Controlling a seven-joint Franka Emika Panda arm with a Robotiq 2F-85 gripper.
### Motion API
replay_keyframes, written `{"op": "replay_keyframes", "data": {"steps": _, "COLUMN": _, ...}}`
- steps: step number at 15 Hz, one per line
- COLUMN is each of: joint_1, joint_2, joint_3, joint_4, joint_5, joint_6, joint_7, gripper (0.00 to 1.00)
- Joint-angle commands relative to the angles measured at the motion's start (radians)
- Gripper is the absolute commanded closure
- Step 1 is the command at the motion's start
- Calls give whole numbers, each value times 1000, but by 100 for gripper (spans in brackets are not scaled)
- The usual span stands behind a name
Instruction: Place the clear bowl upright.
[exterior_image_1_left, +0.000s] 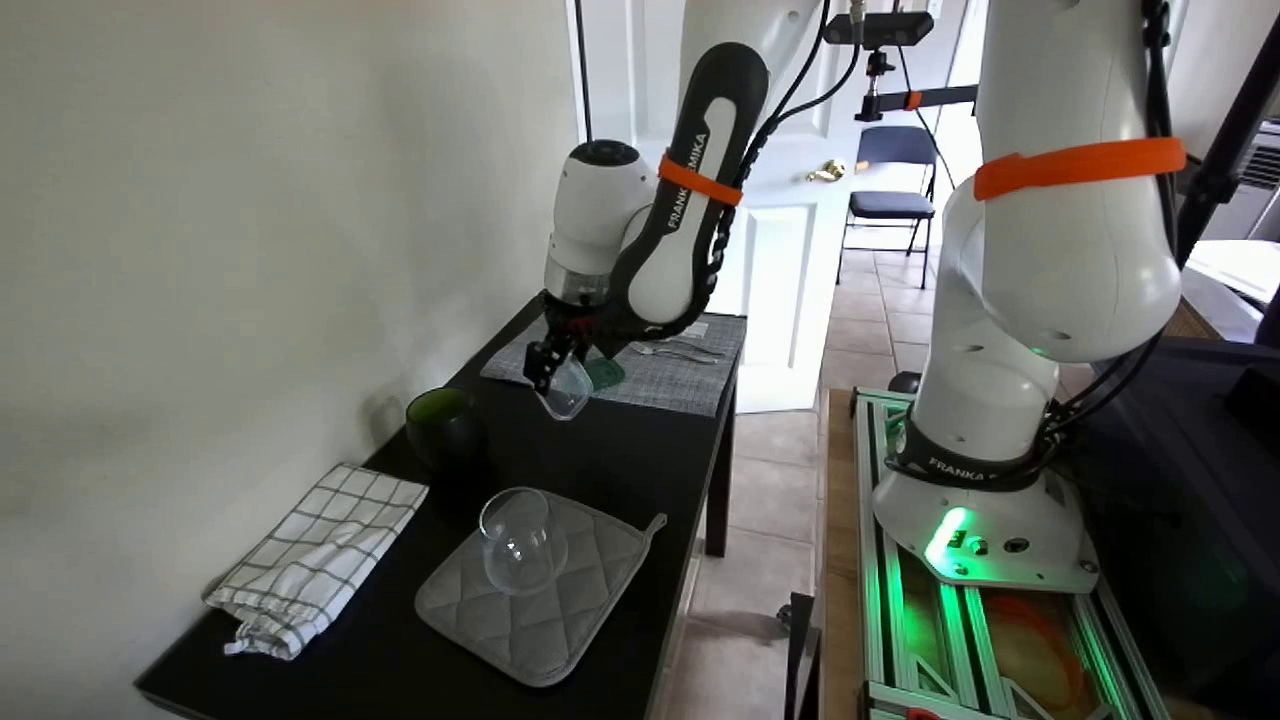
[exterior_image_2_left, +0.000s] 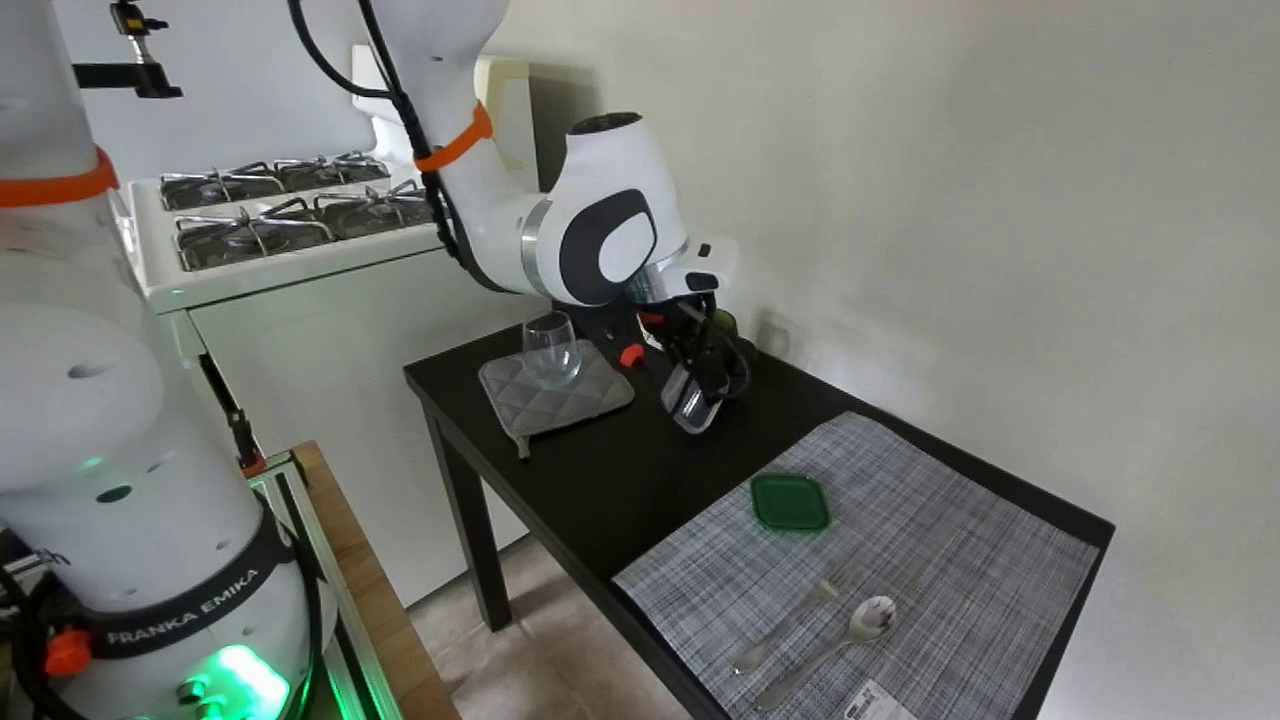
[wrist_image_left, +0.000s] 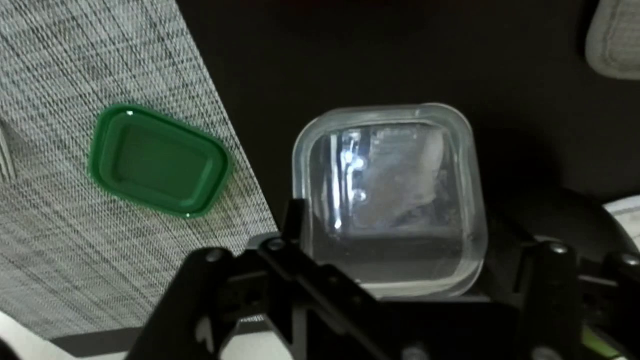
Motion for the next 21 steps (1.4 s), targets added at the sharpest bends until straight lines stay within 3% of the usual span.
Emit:
{"op": "replay_keyframes", "data": {"steps": 1, "joint_1": 77, "joint_2": 4, "joint_3": -100, "joint_4": -2, "joint_5": -99, "joint_6": 114, "joint_7": 64, "gripper": 40}}
{"op": "replay_keyframes", "data": {"steps": 5, "joint_1": 135, "joint_2": 27, "joint_3": -150, "joint_4": -17, "joint_5": -63, "joint_6": 218, "joint_7": 37, "gripper": 40}}
{"op": "replay_keyframes", "data": {"steps": 7, "joint_1": 142, "joint_2": 39, "joint_3": -135, "joint_4": -44, "joint_5": -46, "joint_6": 255, "joint_7": 36, "gripper": 40}}
{"op": "replay_keyframes", "data": {"steps": 10, "joint_1": 142, "joint_2": 77, "joint_3": -115, "joint_4": -86, "joint_5": -70, "joint_6": 402, "joint_7": -1, "gripper": 40}}
{"op": "replay_keyframes", "data": {"steps": 11, "joint_1": 11, "joint_2": 72, "joint_3": 53, "joint_4": -111, "joint_5": 64, "joint_6": 433, "joint_7": -139, "gripper": 40}}
{"op": "replay_keyframes", "data": {"steps": 15, "joint_1": -88, "joint_2": 129, "joint_3": 185, "joint_4": -133, "joint_5": 87, "joint_6": 562, "joint_7": -220, "gripper": 40}}
{"op": "replay_keyframes", "data": {"steps": 16, "joint_1": -36, "joint_2": 156, "joint_3": 122, "joint_4": -117, "joint_5": 43, "joint_6": 582, "joint_7": -193, "gripper": 40}}
{"op": "replay_keyframes", "data": {"steps": 21, "joint_1": -62, "joint_2": 214, "joint_3": 134, "joint_4": -118, "joint_5": 17, "joint_6": 657, "joint_7": -225, "gripper": 40}}
